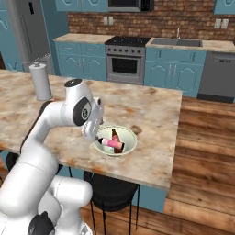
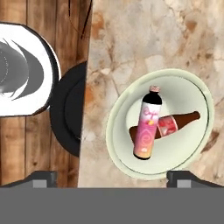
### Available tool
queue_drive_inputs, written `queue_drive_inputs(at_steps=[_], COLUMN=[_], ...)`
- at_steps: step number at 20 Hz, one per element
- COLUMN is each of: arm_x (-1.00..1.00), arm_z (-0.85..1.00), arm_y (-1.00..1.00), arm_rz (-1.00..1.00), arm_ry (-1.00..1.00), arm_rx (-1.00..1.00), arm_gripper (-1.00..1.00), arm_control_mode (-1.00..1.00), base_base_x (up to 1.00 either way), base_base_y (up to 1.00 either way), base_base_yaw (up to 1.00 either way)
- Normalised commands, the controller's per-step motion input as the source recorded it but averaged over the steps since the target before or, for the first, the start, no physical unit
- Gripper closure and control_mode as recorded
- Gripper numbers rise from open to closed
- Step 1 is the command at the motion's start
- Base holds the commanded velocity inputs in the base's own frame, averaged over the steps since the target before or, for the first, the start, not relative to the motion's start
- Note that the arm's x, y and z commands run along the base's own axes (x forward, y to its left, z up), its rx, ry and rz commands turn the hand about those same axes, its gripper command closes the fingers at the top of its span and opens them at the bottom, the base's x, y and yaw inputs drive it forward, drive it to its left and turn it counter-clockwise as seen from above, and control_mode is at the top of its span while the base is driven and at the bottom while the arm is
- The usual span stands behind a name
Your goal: Open the fridge, grab two sodas, and place both sodas inside the bowl with ice on the dining counter.
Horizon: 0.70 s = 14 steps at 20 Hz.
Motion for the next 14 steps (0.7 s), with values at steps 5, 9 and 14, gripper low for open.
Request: queue_drive_inputs(at_steps=[5, 9, 14], arm_x=[-0.47, -0.46, -0.18], arm_z=[0.34, 0.31, 0.1], arm_y=[0.28, 0.26, 0.31], arm_rz=[-0.08, -0.09, -0.09], arm_ry=[-0.17, -0.21, -0.29], arm_rx=[0.0, 0.0, 0.0], arm_gripper=[-1.0, -1.0, -1.0], arm_control_mode=[-1.0, -1.0, -1.0], base_base_x=[0.0, 0.0, 0.0], base_base_y=[0.0, 0.0, 0.0], base_base_yaw=[0.0, 0.0, 0.0])
